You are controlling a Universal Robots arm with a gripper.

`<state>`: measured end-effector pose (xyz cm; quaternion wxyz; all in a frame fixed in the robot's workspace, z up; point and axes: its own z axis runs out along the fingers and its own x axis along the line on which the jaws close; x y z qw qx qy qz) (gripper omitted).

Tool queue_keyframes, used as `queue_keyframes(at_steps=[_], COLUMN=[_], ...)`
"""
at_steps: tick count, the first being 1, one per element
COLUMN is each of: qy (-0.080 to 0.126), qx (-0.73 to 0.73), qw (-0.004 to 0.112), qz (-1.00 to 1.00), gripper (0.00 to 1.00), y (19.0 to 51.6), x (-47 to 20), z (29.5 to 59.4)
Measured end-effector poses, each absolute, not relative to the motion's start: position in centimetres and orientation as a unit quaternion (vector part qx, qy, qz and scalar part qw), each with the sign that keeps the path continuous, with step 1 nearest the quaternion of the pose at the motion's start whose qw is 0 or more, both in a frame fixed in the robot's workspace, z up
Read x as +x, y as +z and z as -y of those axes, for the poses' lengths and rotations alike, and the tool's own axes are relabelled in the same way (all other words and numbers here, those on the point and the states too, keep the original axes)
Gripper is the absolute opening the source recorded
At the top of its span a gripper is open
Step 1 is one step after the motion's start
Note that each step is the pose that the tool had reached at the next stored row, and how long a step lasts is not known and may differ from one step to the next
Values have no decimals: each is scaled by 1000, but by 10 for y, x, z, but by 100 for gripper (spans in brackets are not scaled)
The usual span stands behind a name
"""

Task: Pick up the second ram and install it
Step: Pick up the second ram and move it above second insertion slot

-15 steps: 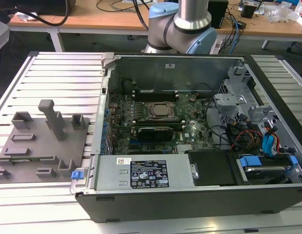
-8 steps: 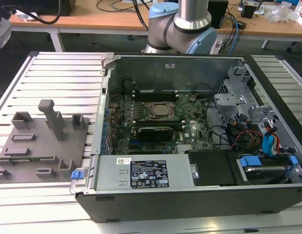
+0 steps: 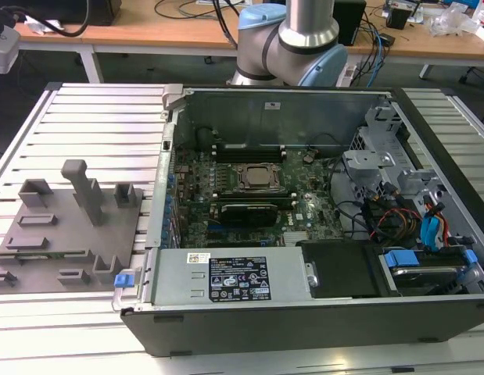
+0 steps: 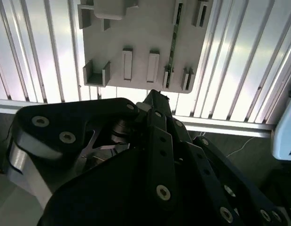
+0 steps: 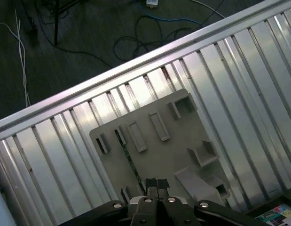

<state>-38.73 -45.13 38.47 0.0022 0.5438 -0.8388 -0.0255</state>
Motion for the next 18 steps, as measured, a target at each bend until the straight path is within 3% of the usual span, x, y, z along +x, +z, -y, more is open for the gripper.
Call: queue_keyframes(at_steps=[18], qy=[-25], qx=[638], qw=[5], qz=[769], gripper=[11], y=[385], x=[-387], z=[451])
